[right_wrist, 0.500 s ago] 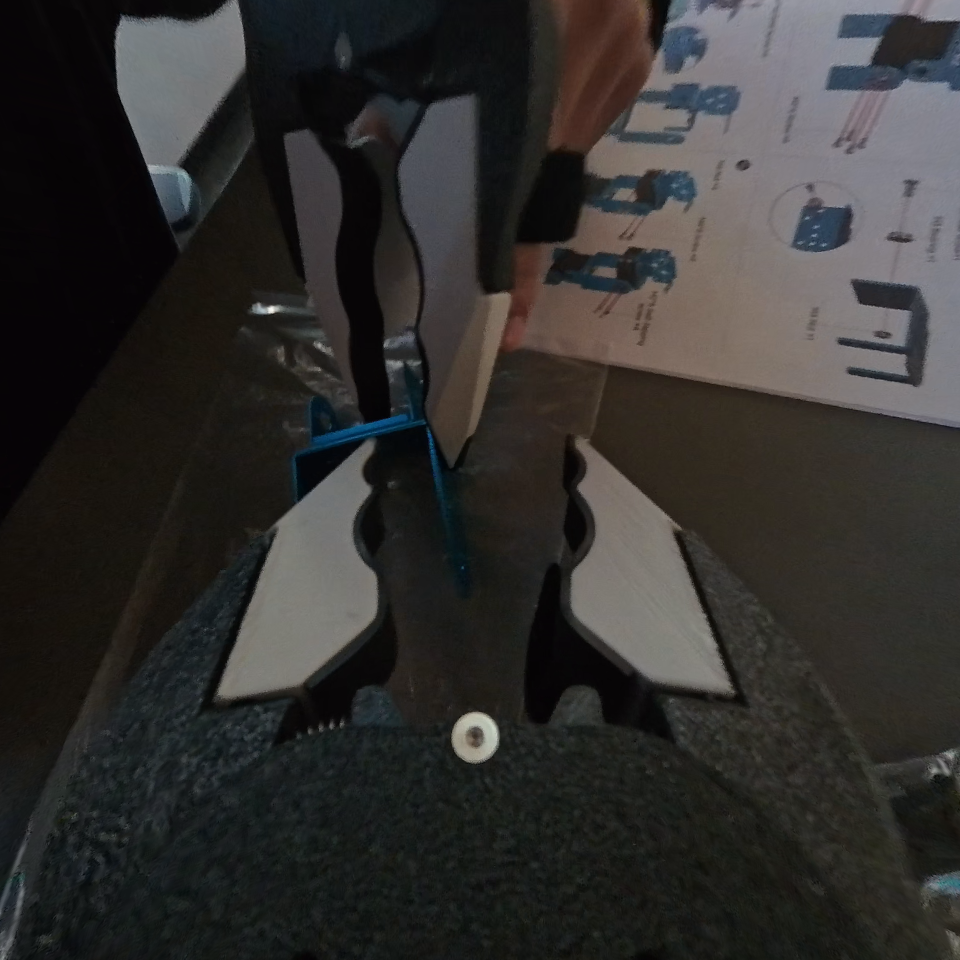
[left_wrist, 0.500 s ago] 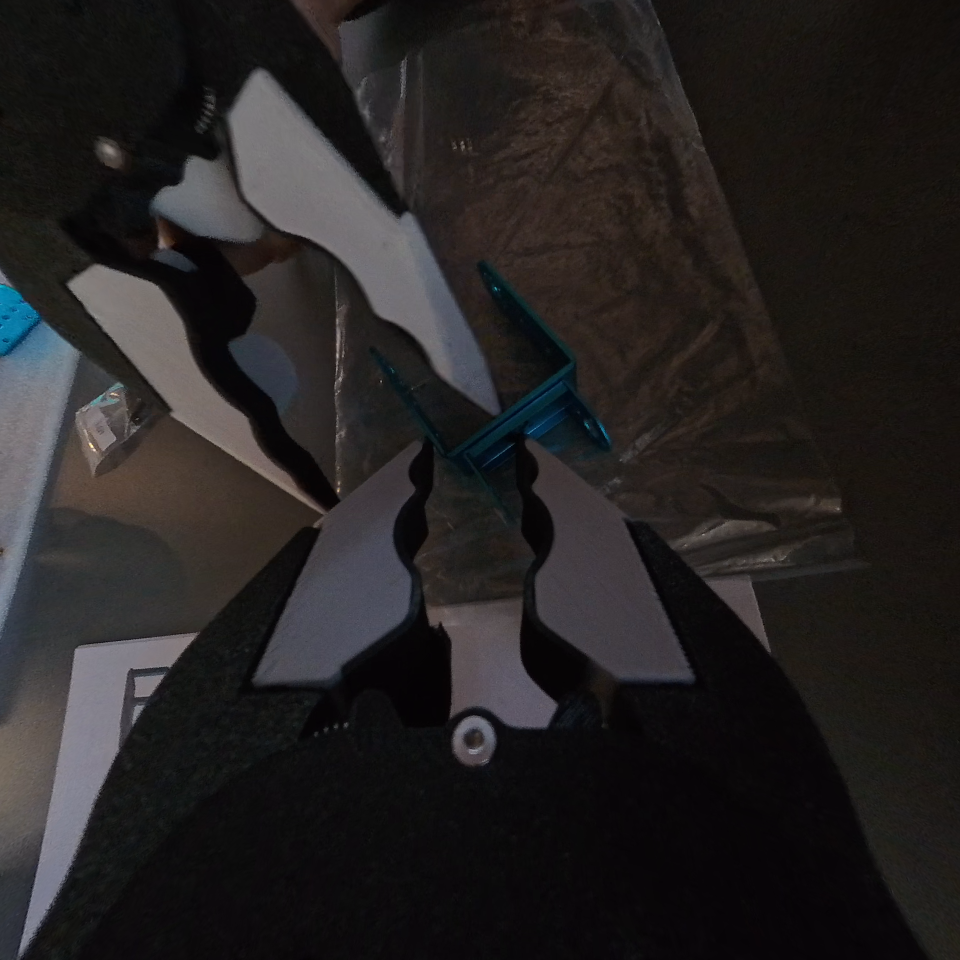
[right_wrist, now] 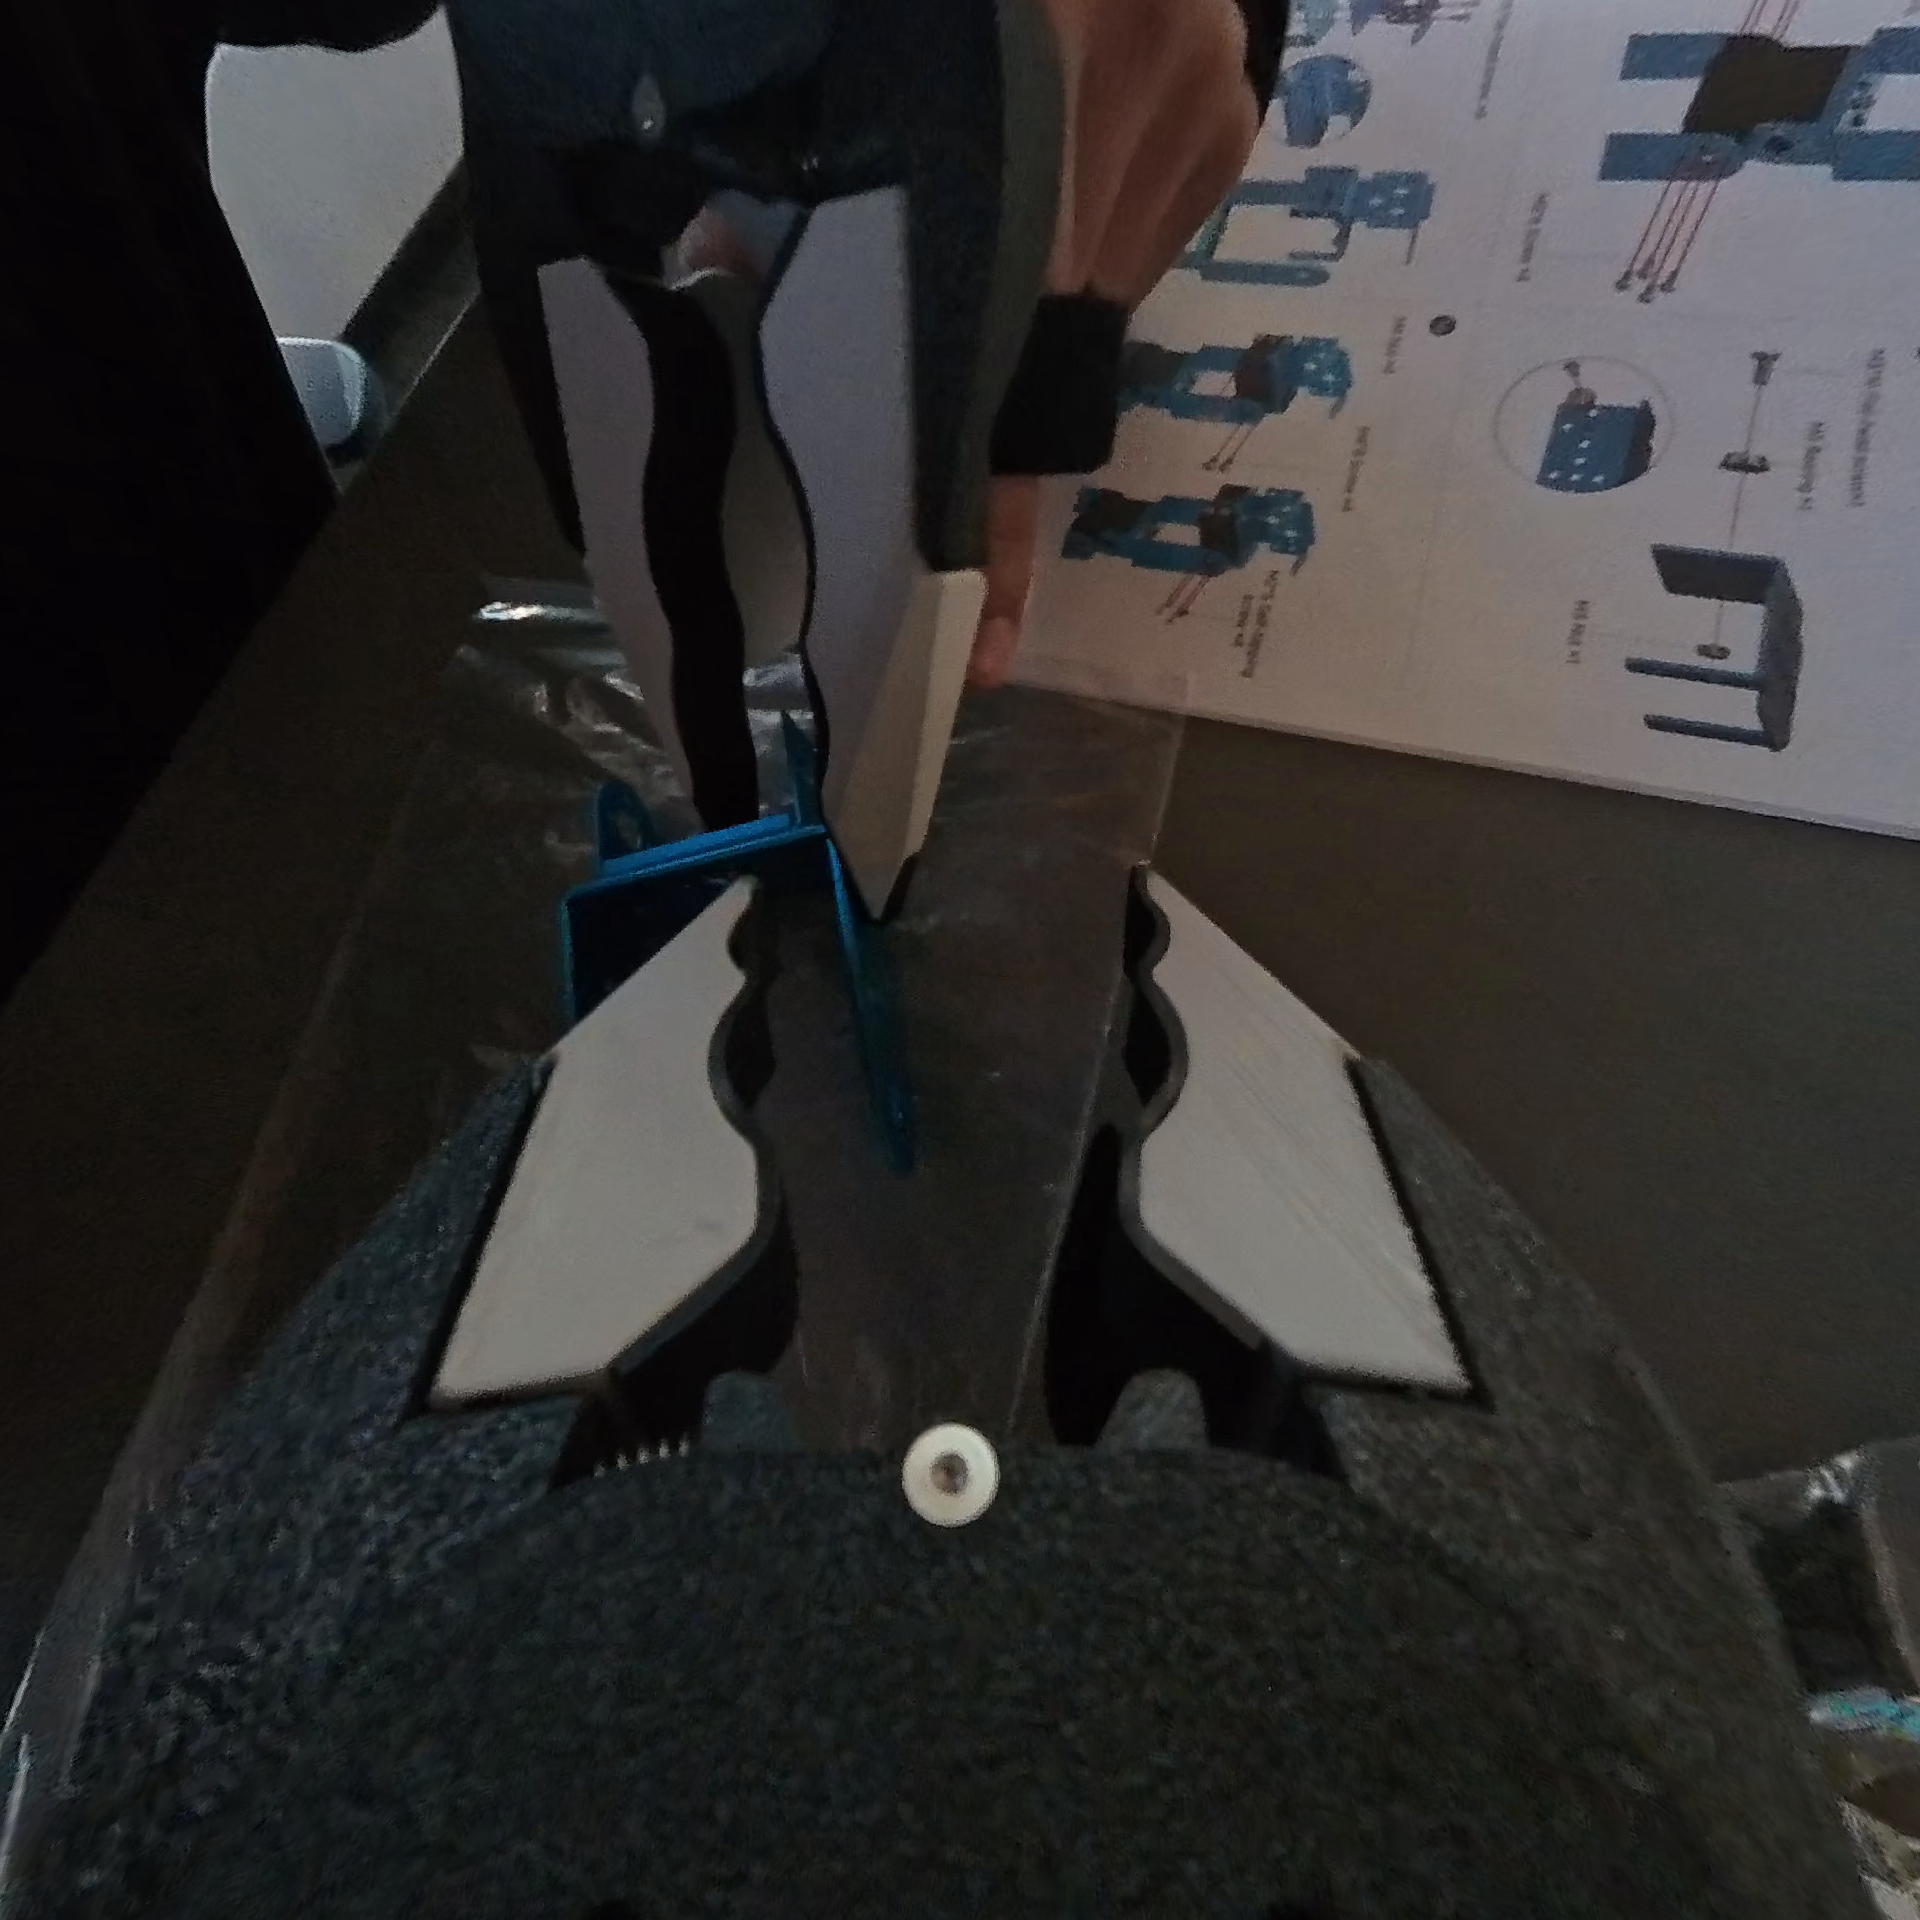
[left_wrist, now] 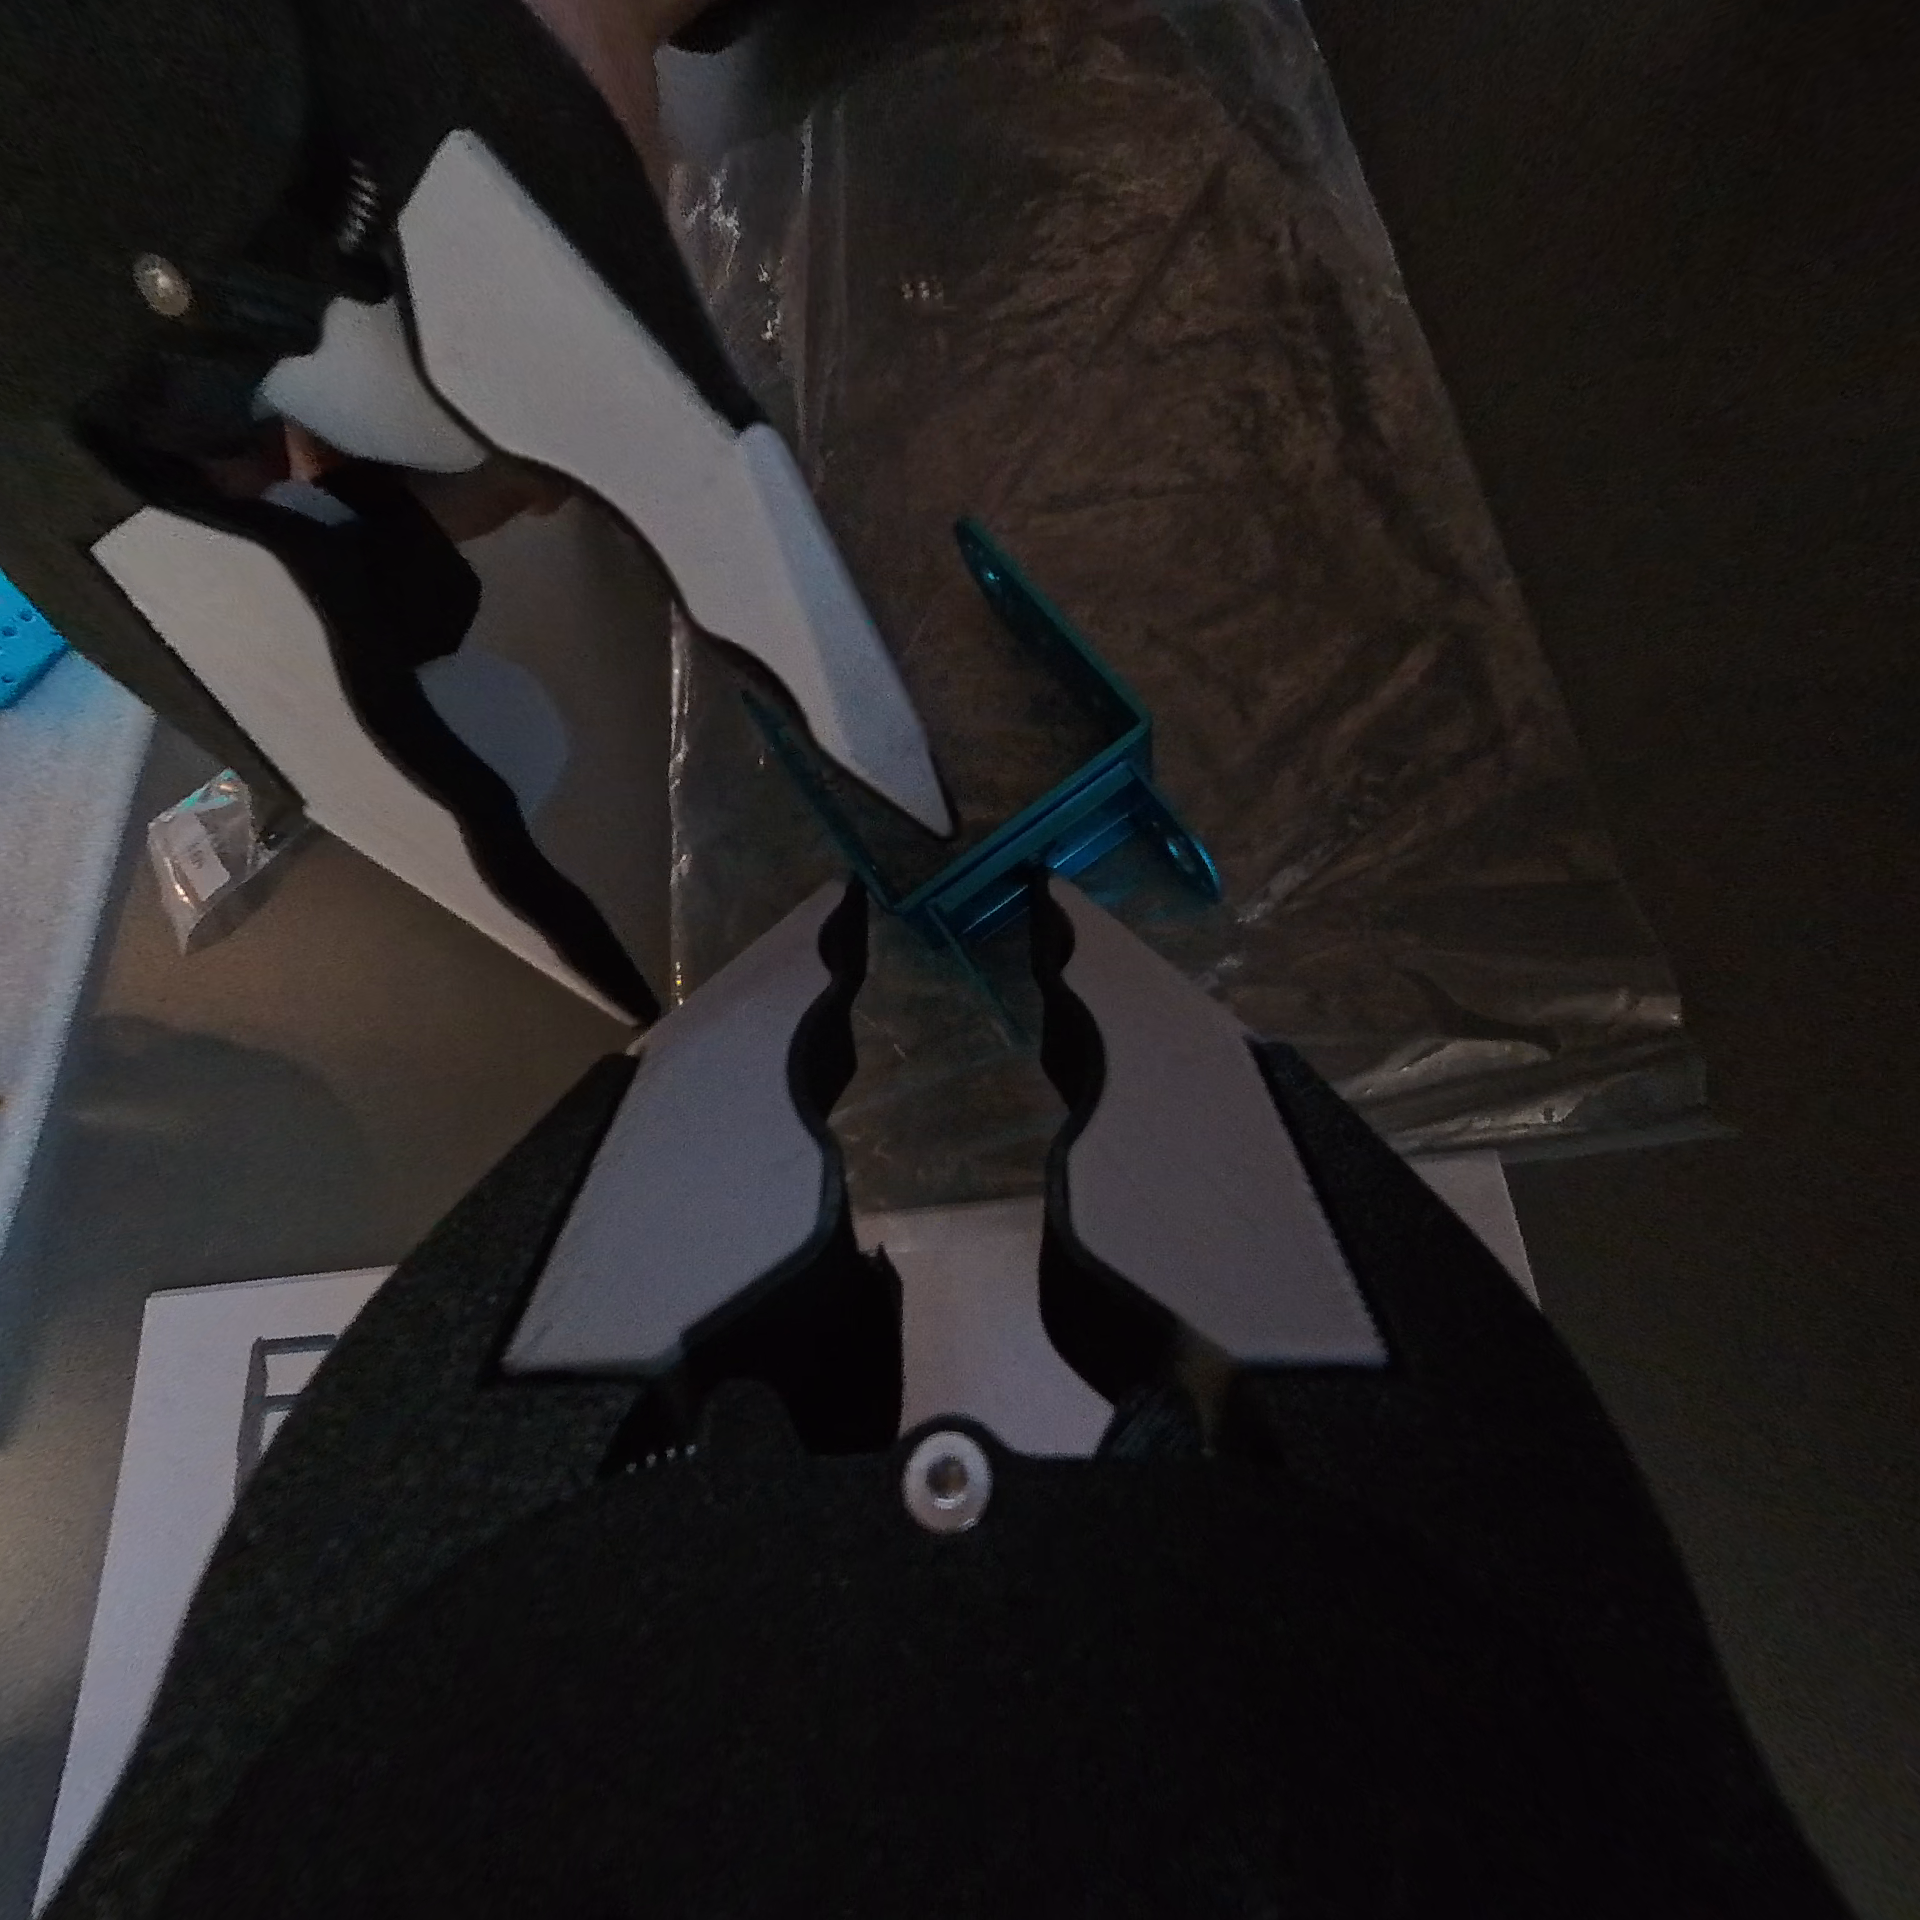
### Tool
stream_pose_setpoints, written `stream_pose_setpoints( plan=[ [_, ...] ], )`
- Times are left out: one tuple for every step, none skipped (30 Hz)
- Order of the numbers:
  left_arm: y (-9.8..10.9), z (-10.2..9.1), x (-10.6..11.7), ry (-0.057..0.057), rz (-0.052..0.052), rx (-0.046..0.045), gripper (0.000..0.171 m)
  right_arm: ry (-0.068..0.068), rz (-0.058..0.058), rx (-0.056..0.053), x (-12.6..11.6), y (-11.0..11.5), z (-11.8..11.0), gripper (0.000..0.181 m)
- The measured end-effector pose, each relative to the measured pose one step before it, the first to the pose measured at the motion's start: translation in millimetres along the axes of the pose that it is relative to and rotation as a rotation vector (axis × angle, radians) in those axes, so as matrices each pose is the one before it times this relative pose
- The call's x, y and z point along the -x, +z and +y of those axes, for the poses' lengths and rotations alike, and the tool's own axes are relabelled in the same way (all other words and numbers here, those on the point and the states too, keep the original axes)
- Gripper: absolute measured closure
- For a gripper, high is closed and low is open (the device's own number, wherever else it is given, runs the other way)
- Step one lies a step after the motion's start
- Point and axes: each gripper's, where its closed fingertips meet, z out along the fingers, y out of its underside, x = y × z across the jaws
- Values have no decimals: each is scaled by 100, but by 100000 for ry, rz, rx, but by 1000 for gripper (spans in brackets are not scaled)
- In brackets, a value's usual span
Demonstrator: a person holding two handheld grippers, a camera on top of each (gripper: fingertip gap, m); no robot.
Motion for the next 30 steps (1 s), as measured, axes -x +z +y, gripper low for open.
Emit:
stream_pose_setpoints(
  plan=[
    [-1, 3, 0, -36, 44, -7, 141, -1818, -207, 817, 297, 183, 109, 111],
    [-7, -7, -3, -25, 27, 3, 141, -1615, -606, 1429, 351, 280, 157, 110],
    [0, 1, -6, -35, 24, 5, 141, -1304, 176, 1649, 190, 271, 171, 108],
    [-14, -1, 1, 9, -6, 5, 141, -787, 819, 369, 4, 136, -13, 108],
    [2, -8, -9, 57, -32, 5, 141, 250, 890, -216, -169, -30, -96, 110],
    [-10, 7, 19, 24, -216, 44, 141, 1023, 323, 49, -214, -88, -32, 106],
    [6, 8, 65, -113, -469, 134, 141, 1572, -594, -198, -125, -68, 45, 106],
    [1, 13, 40, -125, -196, 69, 141, 1777, -1238, -370, -29, -17, 56, 105],
    [0, 1, 0, -45, -26, 6, 141, 1341, -932, -406, -1, -13, 20, 106],
    [-15, 4, 1, -78, 77, -21, 142, 137, -290, -302, 28, -53, -29, 106],
    [1, -3, -13, -24, 83, -19, 141, -500, 347, -561, 14, -106, -138, 108],
    [-4, -3, -17, 74, 66, -34, 141, -485, 983, -1298, -74, -185, -271, 110],
    [3, -11, -25, 55, 76, -16, 141, -534, 778, -2393, -46, -259, -409, 119],
    [1, -4, -8, 23, 4, 2, 141, 137, -681, -709, 122, -140, -154, 119],
    [-7, -4, 0, -62, 49, -4, 141, 388, -1669, 1239, 236, 92, 191, 113],
    [-1, 4, -6, -85, 66, -1, 141, -403, -1081, 2198, 214, 260, 420, 107],
    [-7, -7, -2, -24, 20, 4, 141, -1028, 35, 2032, 106, 355, 432, 105],
    [-7, 2, -10, 11, -9, 7, 141, -1200, 529, 1372, 76, 267, 234, 105],
    [-7, 3, -4, 41, -40, 14, 141, -1152, 611, -402, 73, -21, -187, 107],
    [2, -9, -11, 42, -29, -3, 141, -201, 389, 680, 9, -35, -50, 109],
    [2, -5, -12, 8, 27, -6, 141, 507, -116, 156, -2, 24, 3, 108],
    [1, -4, -10, -5, 2, 1, 141, 1393, -1528, -115, 92, 35, 38, 110],
    [-1, 0, 13, 16, -148, 29, 141, 1669, -1597, -324, 48, -22, 15, 114],
    [18, -18, -8, 195, -227, 42, 141, 1328, -1197, -1076, -13, -130, -131, 119],
    [27, -5, 7, 182, -265, 89, 141, 992, -1014, 411, 6, 27, 69, 119],
    [-5, -6, -14, 93, -68, 11, 141, 466, -665, -163, 26, 43, -14, 119],
    [-6, 2, -5, 11, 18, -24, 142, -240, 173, 231, 3, -9, -5, 119],
    [0, -3, -7, 33, 3, 11, 142, 576, -493, 289, 36, 14, -5, 120],
    [0, -1, -9, -25, 53, -6, 142, 664, -679, -133, 4, 11, 6, 120],
    [5, -1, 12, -68, -94, 35, 142, 325, -485, -186, -9, -21, 4, 120]
  ],
)
